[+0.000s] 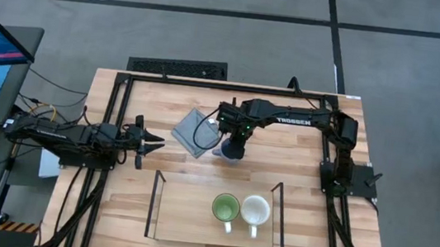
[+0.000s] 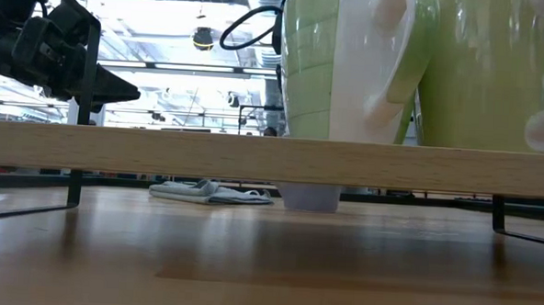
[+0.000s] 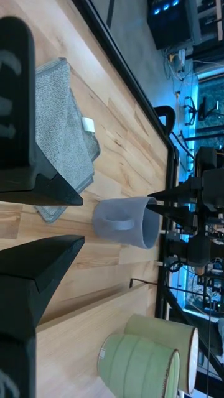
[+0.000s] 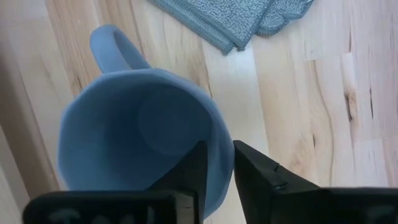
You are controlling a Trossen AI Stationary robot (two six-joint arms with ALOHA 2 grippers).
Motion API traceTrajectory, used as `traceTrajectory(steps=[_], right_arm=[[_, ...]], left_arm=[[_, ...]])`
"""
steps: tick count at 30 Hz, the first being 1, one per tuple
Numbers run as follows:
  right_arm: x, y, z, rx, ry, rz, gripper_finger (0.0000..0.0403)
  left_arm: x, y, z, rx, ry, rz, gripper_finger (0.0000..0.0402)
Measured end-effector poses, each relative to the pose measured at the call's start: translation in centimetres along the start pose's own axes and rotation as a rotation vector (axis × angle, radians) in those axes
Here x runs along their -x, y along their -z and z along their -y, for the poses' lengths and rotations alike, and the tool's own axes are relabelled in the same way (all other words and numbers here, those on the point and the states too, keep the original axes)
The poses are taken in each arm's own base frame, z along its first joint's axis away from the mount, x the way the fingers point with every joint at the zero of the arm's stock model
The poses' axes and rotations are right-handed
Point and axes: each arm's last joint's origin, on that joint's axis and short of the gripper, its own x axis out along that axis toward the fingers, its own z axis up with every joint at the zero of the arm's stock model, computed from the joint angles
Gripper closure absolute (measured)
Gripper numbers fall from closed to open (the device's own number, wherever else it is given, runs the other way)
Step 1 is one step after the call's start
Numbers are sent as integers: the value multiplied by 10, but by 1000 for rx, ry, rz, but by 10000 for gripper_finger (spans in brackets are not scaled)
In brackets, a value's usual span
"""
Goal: Stack small to large cups/mugs on shelf
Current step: Put the blue mug on the shelf
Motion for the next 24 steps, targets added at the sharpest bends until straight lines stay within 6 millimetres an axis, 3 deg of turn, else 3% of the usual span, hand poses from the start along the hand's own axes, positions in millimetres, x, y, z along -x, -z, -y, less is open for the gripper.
traceTrajectory(steps=[24], right_arm=[[0, -8, 0, 5, 3, 81, 219]], left_arm=[[0, 0, 1, -1, 25, -4, 326]])
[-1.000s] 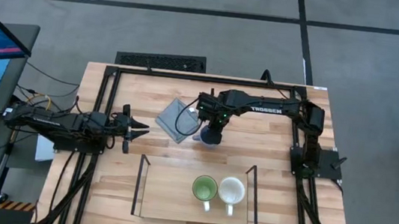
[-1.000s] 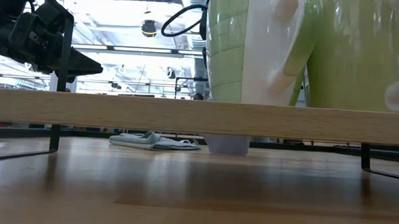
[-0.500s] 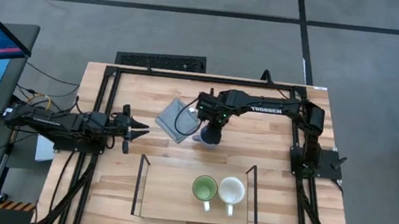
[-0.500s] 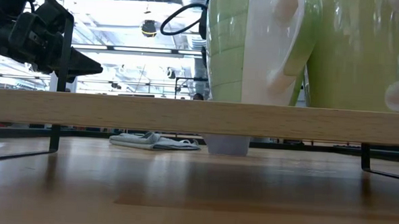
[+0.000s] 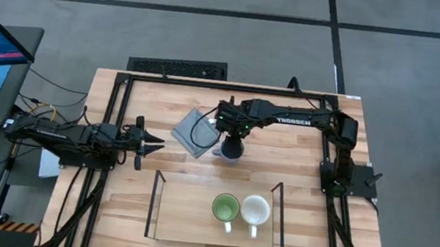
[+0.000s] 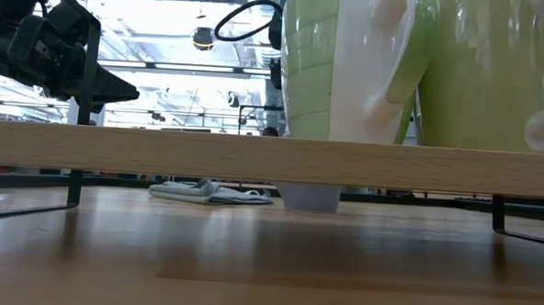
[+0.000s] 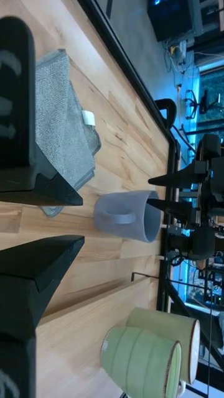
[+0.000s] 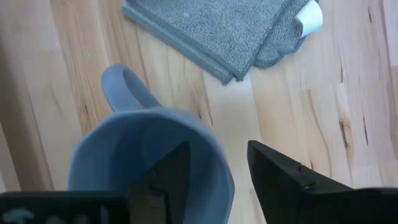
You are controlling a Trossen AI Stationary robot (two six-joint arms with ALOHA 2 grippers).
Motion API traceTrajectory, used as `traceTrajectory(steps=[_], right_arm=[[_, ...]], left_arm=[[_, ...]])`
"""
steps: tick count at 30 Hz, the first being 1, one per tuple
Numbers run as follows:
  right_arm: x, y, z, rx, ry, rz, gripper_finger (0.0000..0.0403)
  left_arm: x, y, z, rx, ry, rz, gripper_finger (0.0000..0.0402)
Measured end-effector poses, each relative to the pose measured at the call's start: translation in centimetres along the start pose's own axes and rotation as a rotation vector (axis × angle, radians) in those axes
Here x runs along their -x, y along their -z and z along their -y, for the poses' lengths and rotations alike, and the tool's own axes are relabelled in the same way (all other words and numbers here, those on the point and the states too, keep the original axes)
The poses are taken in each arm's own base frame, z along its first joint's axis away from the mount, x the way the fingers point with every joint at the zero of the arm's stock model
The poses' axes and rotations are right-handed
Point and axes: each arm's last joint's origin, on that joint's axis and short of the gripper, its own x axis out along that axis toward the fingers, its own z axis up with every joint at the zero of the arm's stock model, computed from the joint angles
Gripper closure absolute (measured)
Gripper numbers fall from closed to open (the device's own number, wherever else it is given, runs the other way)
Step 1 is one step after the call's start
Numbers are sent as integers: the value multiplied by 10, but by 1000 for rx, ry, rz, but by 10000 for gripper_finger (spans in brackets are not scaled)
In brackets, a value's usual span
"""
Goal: Stack small to large cups/mugs on shelf
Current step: Put the blue mug on the shelf
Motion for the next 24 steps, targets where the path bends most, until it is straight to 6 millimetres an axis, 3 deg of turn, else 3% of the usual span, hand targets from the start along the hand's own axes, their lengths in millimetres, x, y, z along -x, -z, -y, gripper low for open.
traceTrajectory(steps=[24], right_arm=[[0, -12, -3, 22, 4, 119, 198]], left_arm=[[0, 0, 1, 11, 25, -5, 326]])
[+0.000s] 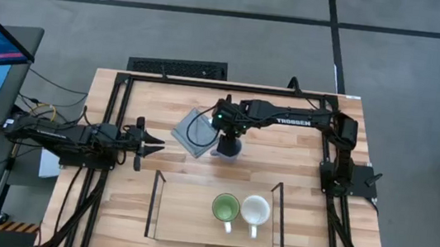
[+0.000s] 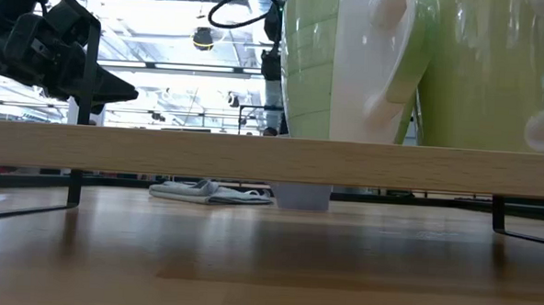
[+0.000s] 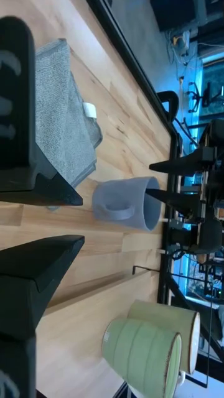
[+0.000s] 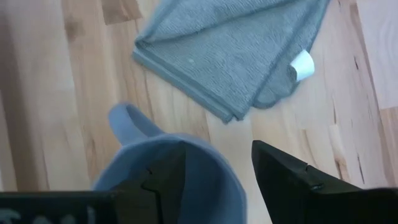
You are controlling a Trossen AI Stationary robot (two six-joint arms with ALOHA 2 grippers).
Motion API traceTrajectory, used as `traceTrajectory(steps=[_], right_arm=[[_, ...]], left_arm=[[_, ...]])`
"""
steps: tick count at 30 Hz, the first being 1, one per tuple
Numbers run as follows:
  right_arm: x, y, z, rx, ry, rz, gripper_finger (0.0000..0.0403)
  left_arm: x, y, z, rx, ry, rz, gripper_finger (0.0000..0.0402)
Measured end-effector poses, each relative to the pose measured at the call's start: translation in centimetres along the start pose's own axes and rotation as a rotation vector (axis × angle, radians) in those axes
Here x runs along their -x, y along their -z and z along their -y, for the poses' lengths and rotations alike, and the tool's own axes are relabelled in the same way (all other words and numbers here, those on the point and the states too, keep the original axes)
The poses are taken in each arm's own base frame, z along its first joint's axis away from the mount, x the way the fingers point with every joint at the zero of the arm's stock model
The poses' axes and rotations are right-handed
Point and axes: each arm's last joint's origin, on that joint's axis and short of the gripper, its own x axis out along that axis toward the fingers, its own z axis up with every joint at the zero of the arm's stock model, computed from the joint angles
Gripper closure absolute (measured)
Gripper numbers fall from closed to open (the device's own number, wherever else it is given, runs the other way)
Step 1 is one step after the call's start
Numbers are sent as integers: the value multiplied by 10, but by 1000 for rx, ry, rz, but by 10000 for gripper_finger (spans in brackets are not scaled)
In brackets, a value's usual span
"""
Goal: Stack small to large cups/mugs on shelf
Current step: Put the blue mug on the shelf
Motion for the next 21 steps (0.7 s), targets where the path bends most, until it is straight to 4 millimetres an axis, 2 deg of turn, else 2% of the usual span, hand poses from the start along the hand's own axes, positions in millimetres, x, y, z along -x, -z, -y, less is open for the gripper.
traceTrajectory(steps=[10, 21], right_arm=[[0, -5, -13, 77, -9, 47, 195], [5, -14, -13, 112, -1, 119, 192]], left_arm=[[0, 0, 0, 0, 0, 0, 326], [0, 0, 0, 0, 0, 0, 326]])
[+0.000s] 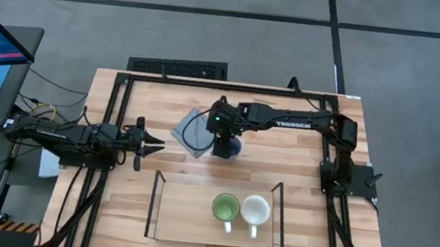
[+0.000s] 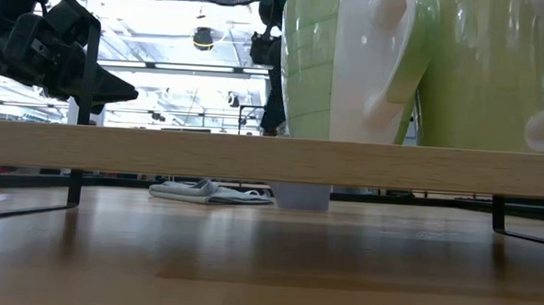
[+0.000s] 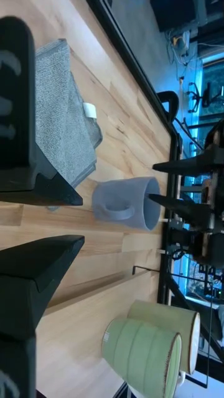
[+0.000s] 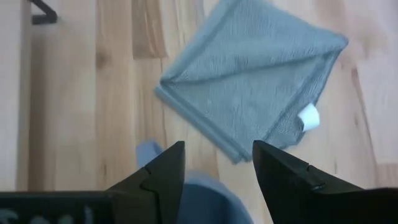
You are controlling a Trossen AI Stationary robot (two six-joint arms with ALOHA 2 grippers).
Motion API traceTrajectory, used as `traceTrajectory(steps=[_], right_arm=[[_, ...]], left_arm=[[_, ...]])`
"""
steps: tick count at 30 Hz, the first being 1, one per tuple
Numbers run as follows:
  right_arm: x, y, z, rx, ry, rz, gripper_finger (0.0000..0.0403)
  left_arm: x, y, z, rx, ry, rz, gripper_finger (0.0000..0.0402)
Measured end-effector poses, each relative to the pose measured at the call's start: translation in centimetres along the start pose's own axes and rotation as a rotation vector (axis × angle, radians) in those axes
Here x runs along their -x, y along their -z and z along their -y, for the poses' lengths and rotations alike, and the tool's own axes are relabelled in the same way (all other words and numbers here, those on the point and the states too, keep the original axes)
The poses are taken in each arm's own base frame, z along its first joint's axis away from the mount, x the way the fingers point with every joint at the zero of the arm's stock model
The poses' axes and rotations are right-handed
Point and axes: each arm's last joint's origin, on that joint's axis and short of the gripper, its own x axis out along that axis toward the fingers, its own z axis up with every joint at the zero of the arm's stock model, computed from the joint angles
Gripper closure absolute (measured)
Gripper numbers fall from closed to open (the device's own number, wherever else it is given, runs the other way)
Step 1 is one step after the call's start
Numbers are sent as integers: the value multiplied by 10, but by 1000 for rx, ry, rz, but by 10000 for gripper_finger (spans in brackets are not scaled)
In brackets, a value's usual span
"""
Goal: Stack small to large cups/mugs on shelf
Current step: Put the blue mug on the shelf
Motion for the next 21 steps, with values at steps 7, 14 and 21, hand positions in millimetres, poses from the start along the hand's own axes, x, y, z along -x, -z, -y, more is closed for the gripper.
traceTrajectory(steps=[7, 14, 21], right_arm=[[21, -12, 0, -5, -2, -11, 191], [42, -20, -10, 12, -15, -57, 191], [57, -15, -19, -34, 59, -173, 190]], left_arm=[[0, 0, 0, 0, -1, 0, 326], [0, 0, 0, 0, -1, 0, 326], [0, 0, 0, 0, 0, 0, 326]])
